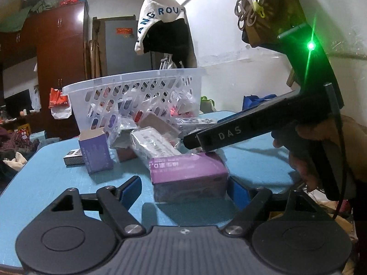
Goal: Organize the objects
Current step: 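Grasp the purple box with the left gripper while the right grasps a foil-wrapped packet, then carry both items over the basket and open both grippers to drop them, then grasp the open blue carton with the left gripper while the right grasps a silver foil box, then carry both items over the basket and open both grippers to release them, then grasp the white KENT cigarette pack with the left gripper while the right grasps a purple box, then carry both items over the basket and open both grippers to drop them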
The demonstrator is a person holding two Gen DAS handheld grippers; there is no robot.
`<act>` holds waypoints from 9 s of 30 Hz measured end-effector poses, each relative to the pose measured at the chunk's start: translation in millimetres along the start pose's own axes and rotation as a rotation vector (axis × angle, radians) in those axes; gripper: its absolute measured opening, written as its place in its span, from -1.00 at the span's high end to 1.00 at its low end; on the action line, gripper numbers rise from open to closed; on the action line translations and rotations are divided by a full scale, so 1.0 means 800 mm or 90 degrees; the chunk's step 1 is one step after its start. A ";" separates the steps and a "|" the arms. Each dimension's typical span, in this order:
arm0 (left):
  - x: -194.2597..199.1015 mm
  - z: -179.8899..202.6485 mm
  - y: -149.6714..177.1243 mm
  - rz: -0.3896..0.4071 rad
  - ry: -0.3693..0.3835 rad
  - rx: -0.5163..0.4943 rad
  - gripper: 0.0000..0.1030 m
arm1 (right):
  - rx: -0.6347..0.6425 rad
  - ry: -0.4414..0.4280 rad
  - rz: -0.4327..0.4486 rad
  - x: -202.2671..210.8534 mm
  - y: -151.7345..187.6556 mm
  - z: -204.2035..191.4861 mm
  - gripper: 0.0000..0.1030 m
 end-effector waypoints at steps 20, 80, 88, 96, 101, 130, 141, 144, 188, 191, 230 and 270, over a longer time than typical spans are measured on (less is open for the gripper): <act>0.022 -0.013 0.001 0.048 0.000 0.002 -0.40 | -0.006 -0.011 0.041 0.015 0.011 0.002 0.27; -0.011 -0.176 -0.099 0.048 -0.053 0.161 -0.98 | -0.121 -0.079 0.048 0.024 -0.038 0.066 -1.00; -0.035 -0.172 -0.075 -0.007 -0.056 0.149 -0.69 | -0.123 -0.028 -0.046 -0.035 -0.042 0.075 -0.61; -0.050 -0.162 -0.070 -0.043 -0.058 0.142 -0.54 | -0.127 -0.029 -0.077 -0.058 -0.036 0.075 -0.58; -0.058 -0.161 -0.070 -0.066 -0.057 0.144 -0.13 | -0.128 -0.003 -0.058 -0.050 -0.033 0.073 -0.49; -0.027 -0.157 -0.060 0.063 -0.018 0.126 0.13 | -0.125 -0.019 0.084 -0.011 -0.028 0.071 -0.49; -0.019 -0.155 -0.058 0.092 -0.023 0.119 0.13 | -0.118 -0.009 0.113 -0.003 -0.027 0.066 -0.49; -0.018 -0.155 -0.057 0.095 -0.022 0.119 0.13 | -0.116 -0.003 0.117 -0.003 -0.027 0.062 -0.49; -0.082 -0.211 -0.084 -0.123 -0.054 0.171 -0.82 | -0.130 -0.105 0.071 -0.014 -0.035 0.056 -0.84; -0.098 -0.223 -0.082 -0.138 -0.040 0.189 -0.81 | -0.121 -0.126 0.050 -0.027 -0.047 0.052 -0.67; -0.045 -0.156 -0.076 0.011 0.001 0.155 -0.18 | -0.111 -0.039 0.062 -0.001 -0.006 0.064 -0.52; 0.006 -0.158 -0.070 0.151 0.078 0.148 -0.18 | -0.056 0.048 0.214 0.047 0.014 0.035 -0.51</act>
Point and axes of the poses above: each gripper's, at about its wrist camera, not at the fingertips, and x roughly against the way its jaws point, z to its right, y to its underside, the point moved 3 cm from there along -x, roughly the way its jaws point, and after that the axes turned 15 degrees about -z, right-handed, at the moved point
